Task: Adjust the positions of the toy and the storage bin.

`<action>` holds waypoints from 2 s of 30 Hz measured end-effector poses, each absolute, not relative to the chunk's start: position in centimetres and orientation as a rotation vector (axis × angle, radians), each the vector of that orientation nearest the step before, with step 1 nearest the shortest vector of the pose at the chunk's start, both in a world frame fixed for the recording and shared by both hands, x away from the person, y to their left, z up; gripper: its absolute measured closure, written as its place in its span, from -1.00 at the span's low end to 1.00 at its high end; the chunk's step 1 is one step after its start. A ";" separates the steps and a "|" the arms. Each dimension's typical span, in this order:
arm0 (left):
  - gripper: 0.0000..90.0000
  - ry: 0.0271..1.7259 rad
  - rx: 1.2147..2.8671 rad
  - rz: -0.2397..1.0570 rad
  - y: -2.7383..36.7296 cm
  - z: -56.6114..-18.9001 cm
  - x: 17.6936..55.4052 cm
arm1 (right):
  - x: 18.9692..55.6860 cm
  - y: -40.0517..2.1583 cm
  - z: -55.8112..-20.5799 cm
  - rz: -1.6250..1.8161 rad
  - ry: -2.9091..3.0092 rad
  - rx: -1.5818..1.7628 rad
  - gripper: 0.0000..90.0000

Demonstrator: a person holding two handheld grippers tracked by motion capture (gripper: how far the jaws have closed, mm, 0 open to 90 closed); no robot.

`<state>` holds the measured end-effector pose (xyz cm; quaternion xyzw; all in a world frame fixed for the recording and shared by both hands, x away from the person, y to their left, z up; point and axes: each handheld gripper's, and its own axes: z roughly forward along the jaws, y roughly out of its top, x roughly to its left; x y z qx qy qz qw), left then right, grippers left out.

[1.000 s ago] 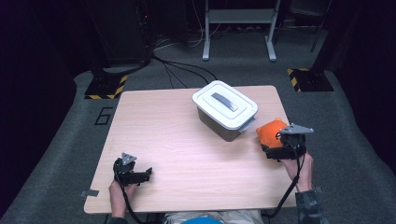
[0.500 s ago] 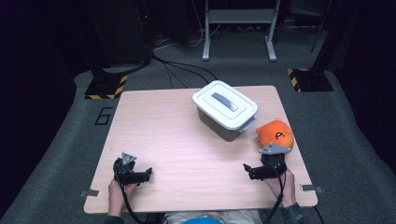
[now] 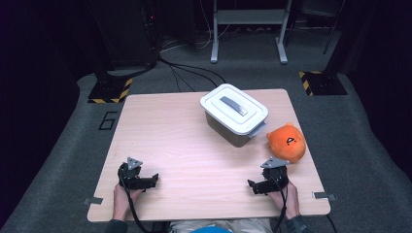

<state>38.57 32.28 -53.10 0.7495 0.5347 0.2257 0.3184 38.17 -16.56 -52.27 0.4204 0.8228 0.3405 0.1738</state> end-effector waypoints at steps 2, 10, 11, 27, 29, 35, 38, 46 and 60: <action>-1.00 1.407 1.977 0.578 32.3 -53.0 38.7 | 38.2 -16.6 -52.5 0.953 2.333 1.197 -1.00; -1.00 1.372 1.974 0.559 31.9 -51.4 39.7 | 38.6 -16.6 -52.8 0.962 2.330 1.212 -1.00; -1.00 1.372 1.974 0.559 31.9 -51.4 39.7 | 38.6 -16.6 -52.8 0.962 2.330 1.212 -1.00; -0.95 1.222 2.012 0.569 28.9 -47.0 42.6 | 38.5 -16.7 -52.9 0.962 2.318 1.206 -1.00; -0.95 1.209 2.010 0.570 28.5 -46.6 42.9 | 38.5 -16.7 -52.9 0.963 2.320 1.203 -1.00; -0.94 1.164 2.037 0.575 27.4 -45.3 44.1 | 38.5 -16.7 -52.9 0.964 2.321 1.203 -1.00; -0.94 1.146 2.054 0.565 27.0 -44.8 44.8 | 38.5 -16.7 -52.9 0.964 2.322 1.195 -1.00; -0.93 1.092 2.086 0.549 25.2 -43.5 46.9 | 38.5 -16.7 -52.9 0.966 2.322 1.198 -1.00; -0.91 1.017 2.129 0.572 20.7 -41.2 51.1 | 38.6 -16.8 -52.9 0.969 2.321 1.200 -0.99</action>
